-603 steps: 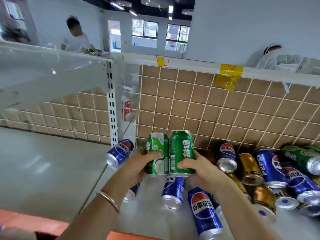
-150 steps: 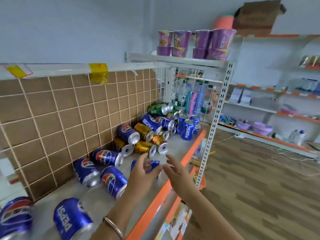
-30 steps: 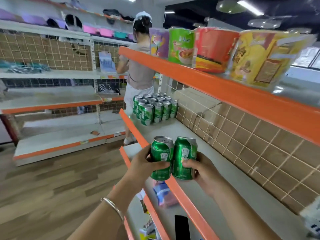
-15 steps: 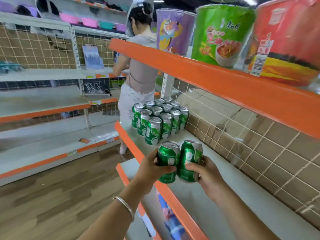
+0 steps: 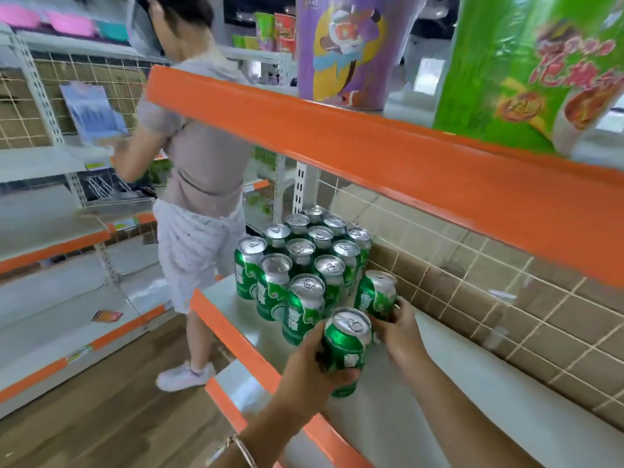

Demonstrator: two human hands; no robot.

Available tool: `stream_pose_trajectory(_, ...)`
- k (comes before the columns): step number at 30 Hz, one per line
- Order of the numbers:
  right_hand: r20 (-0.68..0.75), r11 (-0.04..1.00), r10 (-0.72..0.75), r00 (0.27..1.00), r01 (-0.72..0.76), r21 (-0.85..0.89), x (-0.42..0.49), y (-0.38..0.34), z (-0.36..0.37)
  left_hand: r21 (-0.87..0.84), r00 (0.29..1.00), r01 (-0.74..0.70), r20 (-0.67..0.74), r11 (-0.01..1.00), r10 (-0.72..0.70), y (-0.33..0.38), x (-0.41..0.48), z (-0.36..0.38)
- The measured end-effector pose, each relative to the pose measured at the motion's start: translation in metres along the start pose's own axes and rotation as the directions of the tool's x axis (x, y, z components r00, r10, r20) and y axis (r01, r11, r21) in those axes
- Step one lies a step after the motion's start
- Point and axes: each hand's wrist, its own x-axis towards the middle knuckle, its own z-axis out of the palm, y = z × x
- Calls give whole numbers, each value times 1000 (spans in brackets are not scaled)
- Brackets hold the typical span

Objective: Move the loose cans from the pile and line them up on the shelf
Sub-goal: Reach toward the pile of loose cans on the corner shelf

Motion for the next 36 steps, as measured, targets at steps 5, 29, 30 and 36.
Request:
stream_pose_trajectory(5, -6, 983, -115, 993, 113, -142, 30, -11, 7, 9, 998, -38, 55, 999, 37, -11, 4, -8)
stream_pose_trajectory(29, -138, 961, -133, 981, 94, -258, 82, -16, -4, 101, 999, 49, -9, 994, -49, -23, 2, -8)
stream_pose_trajectory(30, -105, 960, -108, 989, 76, -270, 83, -15, -8, 90, 999, 53, -5, 994, -53, -23, 3, -7)
stream_pose_trajectory(36, -30, 977, -76, 997, 68, -203, 39, -16, -19, 95, 999, 37, 19, 995, -39, -14, 15, 6)
